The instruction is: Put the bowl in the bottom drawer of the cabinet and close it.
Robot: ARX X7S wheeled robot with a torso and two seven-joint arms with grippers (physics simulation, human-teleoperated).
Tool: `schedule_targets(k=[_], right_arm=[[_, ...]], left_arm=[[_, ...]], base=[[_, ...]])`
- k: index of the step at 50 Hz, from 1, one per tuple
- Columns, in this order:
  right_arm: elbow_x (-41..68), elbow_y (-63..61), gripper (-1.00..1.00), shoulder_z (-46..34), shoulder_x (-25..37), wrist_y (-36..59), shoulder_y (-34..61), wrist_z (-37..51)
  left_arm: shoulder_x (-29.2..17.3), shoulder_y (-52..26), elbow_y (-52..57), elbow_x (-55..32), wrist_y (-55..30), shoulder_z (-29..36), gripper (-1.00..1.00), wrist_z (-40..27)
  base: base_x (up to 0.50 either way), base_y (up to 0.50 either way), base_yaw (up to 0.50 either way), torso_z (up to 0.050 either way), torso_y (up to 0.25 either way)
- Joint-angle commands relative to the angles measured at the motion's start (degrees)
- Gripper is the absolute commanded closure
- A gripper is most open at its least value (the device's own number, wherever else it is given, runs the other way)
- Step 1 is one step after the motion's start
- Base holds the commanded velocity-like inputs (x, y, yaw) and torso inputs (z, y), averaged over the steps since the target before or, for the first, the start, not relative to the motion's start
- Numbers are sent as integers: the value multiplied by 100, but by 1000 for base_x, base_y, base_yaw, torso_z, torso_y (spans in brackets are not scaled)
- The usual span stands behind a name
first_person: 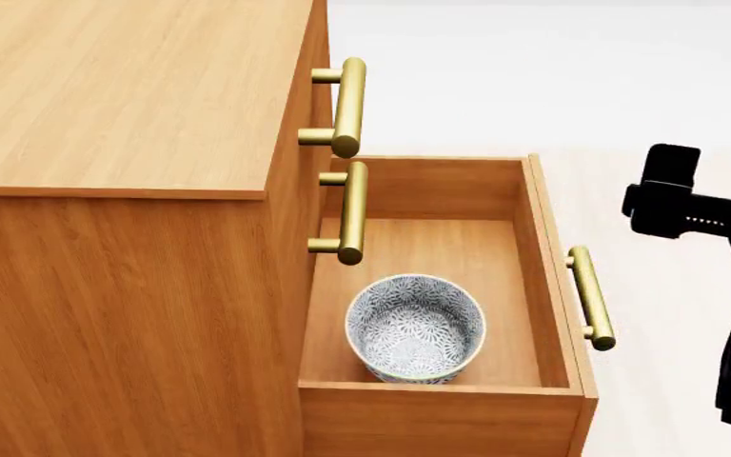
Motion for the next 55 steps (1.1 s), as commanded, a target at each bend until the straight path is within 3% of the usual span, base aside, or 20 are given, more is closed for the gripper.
schedule_targets(k=[1, 29, 55], right_arm=[[-14, -390, -100, 318, 125, -202, -532, 60], [-56, -279, -100, 489, 191, -1097, -1814, 154], [-40, 128, -100, 493, 147, -1594, -2253, 259]], left_arm=[[-4, -7, -27, -19, 30, 1, -100, 1], [-29, -1, 9, -23, 19, 22, -100, -40], [-32, -9, -24, -13, 49, 47, -100, -58]], base=[[0, 0, 0, 0, 0], [0, 0, 0, 0, 0], [0, 0, 0, 0, 0]])
